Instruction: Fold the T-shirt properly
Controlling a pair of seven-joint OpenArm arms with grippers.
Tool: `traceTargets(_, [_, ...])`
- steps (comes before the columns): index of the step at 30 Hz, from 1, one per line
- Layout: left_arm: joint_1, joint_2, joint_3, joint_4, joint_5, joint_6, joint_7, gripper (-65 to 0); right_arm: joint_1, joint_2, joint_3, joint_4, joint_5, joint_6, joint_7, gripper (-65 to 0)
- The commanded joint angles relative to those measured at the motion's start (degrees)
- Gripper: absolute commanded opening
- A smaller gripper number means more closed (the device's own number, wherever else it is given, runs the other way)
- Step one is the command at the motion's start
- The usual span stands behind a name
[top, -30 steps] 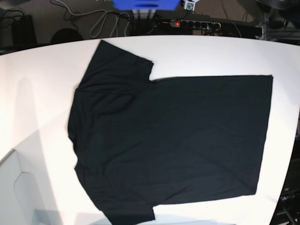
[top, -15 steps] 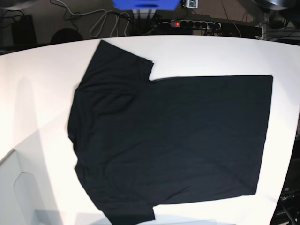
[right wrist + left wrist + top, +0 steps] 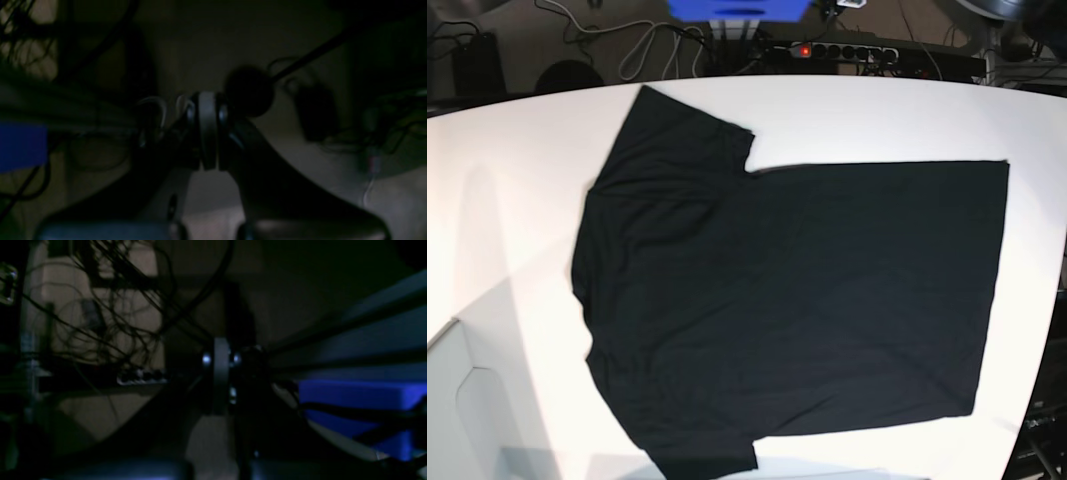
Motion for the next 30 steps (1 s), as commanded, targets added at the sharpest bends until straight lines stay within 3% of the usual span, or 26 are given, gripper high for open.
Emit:
traceTargets(1, [2.47, 0.02, 0.08, 2.50, 0.17, -0.38, -1.11, -65.0, -2.68, -0.22, 0.02, 2.76, -0.18, 0.23, 1.45, -65.0])
traceTargets(8, [7.65, -1.83, -0.10, 11.99, 0.17, -0.38, -1.11, -64.9, -11.65, -0.22, 0.02, 17.45, -0.09, 0.23, 1.54, -65.0])
traceTargets(16, [11.96, -1.83, -7.22, 22.10, 0.09, -0.38, -1.03, -64.5, -12.35, -0.14, 0.02, 29.49, -0.09, 0.23, 0.13, -64.9])
traceTargets(20, [12.40, -1.83, -10.47, 25.35, -0.53, -0.38, -0.59, -64.5, -9.89, -0.05, -0.25, 36.44, -0.09, 0.49, -7.69, -64.9])
traceTargets(23, [12.40, -1.83, -13.73, 26.58, -7.03, -0.38, -0.59, -63.9, -5.58, -0.05, -0.33, 40.39, -0.09, 0.58, -14.81, -64.8])
traceTargets(26, [12.14, -2.36, -16.89, 27.11, -14.68, -0.38, -0.50, -57.3, -1.01, -0.14, -0.33, 42.06, -0.09, 0.58, -21.14, -64.8])
traceTargets(30, [12.40, -2.62, -21.73, 28.26, -19.96, -0.65, -0.50, -44.3, 5.06, -0.31, -1.39, 42.24, -0.09, 0.66, -28.79, -59.9])
